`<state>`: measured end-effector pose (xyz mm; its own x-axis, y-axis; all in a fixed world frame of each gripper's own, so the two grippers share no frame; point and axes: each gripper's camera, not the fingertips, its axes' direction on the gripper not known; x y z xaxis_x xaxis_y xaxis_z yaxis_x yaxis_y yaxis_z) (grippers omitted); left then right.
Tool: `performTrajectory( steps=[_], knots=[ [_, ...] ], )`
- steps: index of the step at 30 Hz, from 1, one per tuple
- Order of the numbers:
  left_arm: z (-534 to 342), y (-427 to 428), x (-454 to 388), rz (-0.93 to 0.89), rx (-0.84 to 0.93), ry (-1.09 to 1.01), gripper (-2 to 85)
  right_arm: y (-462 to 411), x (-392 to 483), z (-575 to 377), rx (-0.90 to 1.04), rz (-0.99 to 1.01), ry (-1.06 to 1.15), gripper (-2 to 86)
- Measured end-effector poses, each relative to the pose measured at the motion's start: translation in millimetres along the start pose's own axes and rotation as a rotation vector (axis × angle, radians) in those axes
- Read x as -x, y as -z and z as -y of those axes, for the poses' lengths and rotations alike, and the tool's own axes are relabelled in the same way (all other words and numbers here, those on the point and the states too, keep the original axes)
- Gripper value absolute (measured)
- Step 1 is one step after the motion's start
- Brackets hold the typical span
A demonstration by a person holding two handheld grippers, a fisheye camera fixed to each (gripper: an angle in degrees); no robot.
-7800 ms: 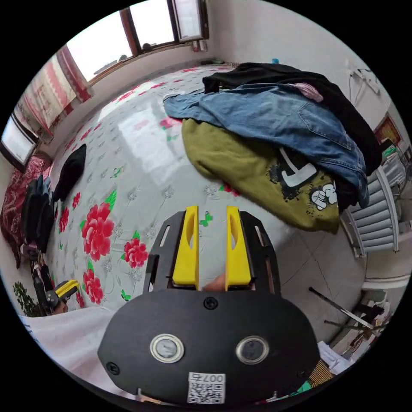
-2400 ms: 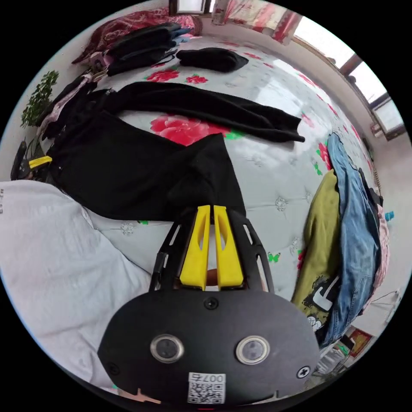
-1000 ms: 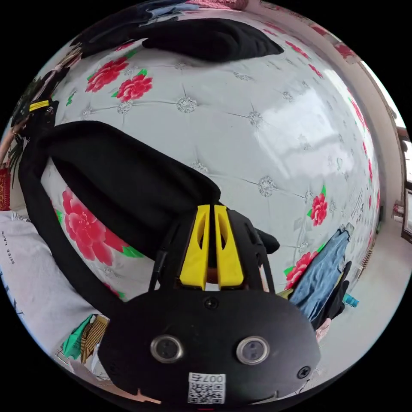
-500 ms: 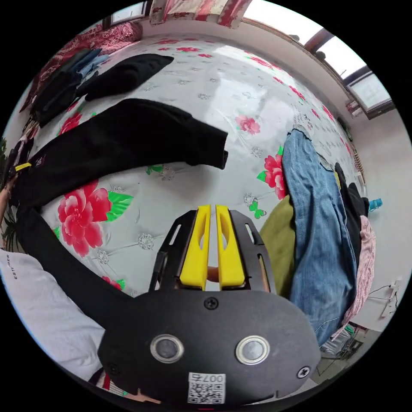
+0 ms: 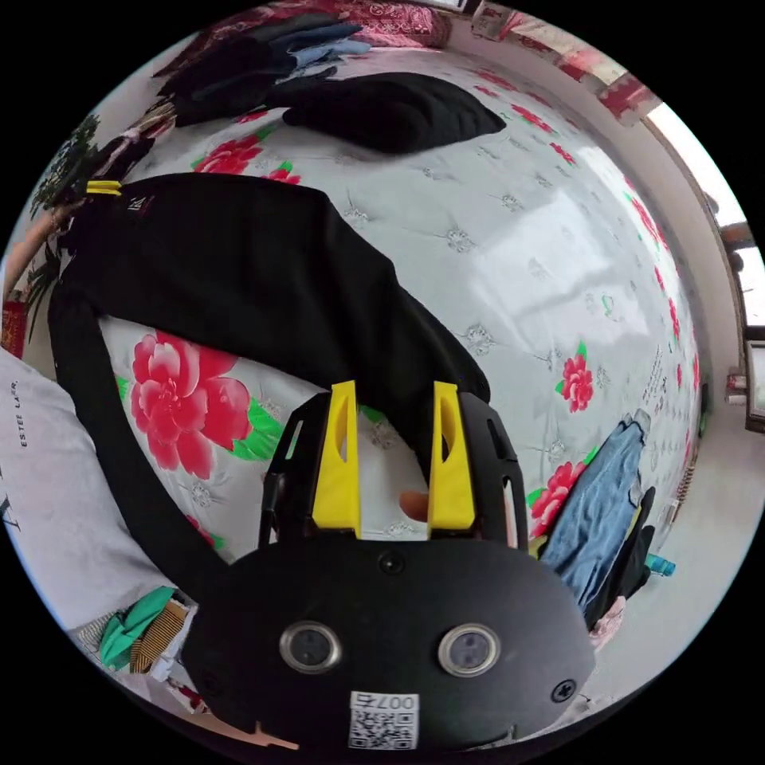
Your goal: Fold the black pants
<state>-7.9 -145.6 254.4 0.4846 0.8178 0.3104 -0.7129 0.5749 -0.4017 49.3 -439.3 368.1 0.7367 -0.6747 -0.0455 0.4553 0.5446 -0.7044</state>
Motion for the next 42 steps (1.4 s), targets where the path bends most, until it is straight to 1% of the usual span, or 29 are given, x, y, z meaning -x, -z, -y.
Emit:
performTrajectory(
  steps=[2, 4, 5, 7, 9, 10, 12, 14, 18, 20, 23, 25, 27, 28, 29, 30, 32, 33, 34, 37, 41, 42],
  knots=[
    [10, 0, -11, 0.048, 0.024, -0.107, 0.3, -10, 6, 4, 0.035, -0.056, 0.041, 6.8],
    [18, 1, -14, 0.084, 0.067, -0.141, -0.5, -6, 0, 7, 0.037, -0.149, -0.011, 3.3],
    [20, 2, -12, 0.076, 0.080, -0.144, -0.7, 1, -4, 9, 0.039, -0.219, -0.044, 2.2],
    [19, 7, -1, 0.022, 0.076, -0.103, -0.9, 21, -11, 5, -0.002, -0.250, -0.072, 1.1],
    [11, 20, 14, -0.034, 0.039, -0.049, -0.9, 68, -24, -11, -0.109, -0.225, -0.144, 0.3],
    [0, 34, 21, -0.053, -0.006, -0.034, -0.9, 81, -28, -17, -0.138, -0.214, -0.161, 0.2],
    [-20, 57, 30, -0.073, -0.077, -0.022, -0.9, 134, -34, -52, -0.276, -0.168, -0.207, 0.0],
    [-54, 88, 39, -0.100, -0.167, -0.010, -1.0, 164, -31, -82, -0.344, -0.147, -0.226, 0.0],
    [-115, 131, 45, -0.119, -0.286, -0.013, -1.0, 200, -4, -154, -0.387, -0.186, -0.268, -0.1],
    [-161, 152, 52, -0.161, -0.359, 0.021, -1.0, 207, 12, -186, -0.395, -0.194, -0.286, -0.1],
    [-218, 162, 46, -0.201, -0.419, 0.043, -1.0, 203, 45, -235, -0.403, -0.190, -0.308, -0.1],
    [-246, 156, 34, -0.231, -0.413, 0.049, -1.0, 185, 64, -259, -0.362, -0.161, -0.324, -0.1],
    [-268, 139, 18, -0.270, -0.371, 0.054, -1.0, 142, 90, -281, -0.250, -0.090, -0.340, -0.1],
    [-279, 122, 5, -0.297, -0.327, 0.060, -1.0, 129, 96, -285, -0.221, -0.068, -0.342, -0.1],
    [-286, 101, -9, -0.316, -0.262, 0.064, -1.0, 99, 109, -292, -0.151, -0.024, -0.342, -0.1],
    [-288, 90, -16, -0.325, -0.231, 0.068, -1.0, 67, 121, -297, -0.077, 0.021, -0.345, -0.1],
    [-290, 50, -42, -0.362, -0.120, 0.067, -1.0, 25, 135, -303, 0.015, 0.080, -0.337, -0.1],
    [-289, 43, -47, -0.364, -0.102, 0.066, -1.0, 8, 137, -305, 0.041, 0.114, -0.354, -0.1],
    [-284, 36, -53, -0.347, -0.076, 0.060, -1.0, 4, 135, -306, 0.040, 0.128, -0.367, -0.1],
    [-271, 55, -46, -0.296, -0.103, 0.043, -1.0, 19, 115, -306, -0.031, 0.127, -0.415, -0.1],
    [-277, 107, -31, -0.221, -0.220, 0.033, -1.0, 80, 110, -317, -0.186, -0.001, -0.353, -0.2],
    [-279, 111, -31, -0.213, -0.226, 0.035, -1.0, 91, 114, -325, -0.221, -0.041, -0.351, -0.1]
  ],
)
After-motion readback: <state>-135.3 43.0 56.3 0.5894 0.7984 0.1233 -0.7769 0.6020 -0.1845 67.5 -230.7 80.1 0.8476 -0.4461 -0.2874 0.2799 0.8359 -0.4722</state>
